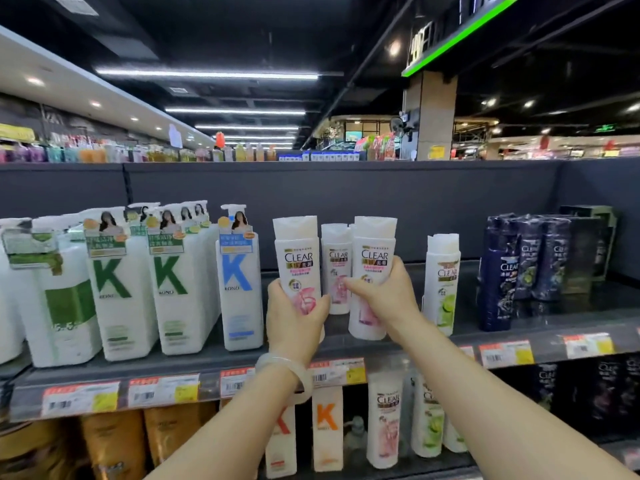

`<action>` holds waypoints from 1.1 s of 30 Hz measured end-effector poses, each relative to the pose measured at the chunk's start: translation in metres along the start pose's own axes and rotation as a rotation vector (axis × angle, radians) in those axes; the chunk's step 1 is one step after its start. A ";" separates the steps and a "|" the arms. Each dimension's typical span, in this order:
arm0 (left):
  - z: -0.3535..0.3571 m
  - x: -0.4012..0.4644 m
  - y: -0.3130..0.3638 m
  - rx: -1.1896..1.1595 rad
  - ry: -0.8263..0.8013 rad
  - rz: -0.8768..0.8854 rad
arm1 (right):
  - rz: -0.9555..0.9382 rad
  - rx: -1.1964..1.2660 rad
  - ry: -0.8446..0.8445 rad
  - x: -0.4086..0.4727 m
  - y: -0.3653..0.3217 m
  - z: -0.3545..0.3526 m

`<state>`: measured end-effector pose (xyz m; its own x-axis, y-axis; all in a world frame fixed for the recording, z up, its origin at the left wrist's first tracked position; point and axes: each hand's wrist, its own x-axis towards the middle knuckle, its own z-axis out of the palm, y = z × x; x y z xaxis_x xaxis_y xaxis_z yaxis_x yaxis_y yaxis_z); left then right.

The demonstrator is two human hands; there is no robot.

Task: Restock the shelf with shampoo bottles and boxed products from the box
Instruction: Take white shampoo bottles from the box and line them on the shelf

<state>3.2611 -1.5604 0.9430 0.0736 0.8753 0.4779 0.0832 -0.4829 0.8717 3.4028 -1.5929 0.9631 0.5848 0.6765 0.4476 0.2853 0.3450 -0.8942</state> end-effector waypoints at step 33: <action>0.032 0.038 -0.042 0.161 0.109 -0.079 | 0.088 -0.397 -0.097 0.023 0.077 0.020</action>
<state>3.2920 -1.5073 0.9208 -0.0471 0.9037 0.4256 0.2429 -0.4029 0.8824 3.4228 -1.5381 0.9046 0.5511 0.7568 0.3515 0.5191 0.0189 -0.8545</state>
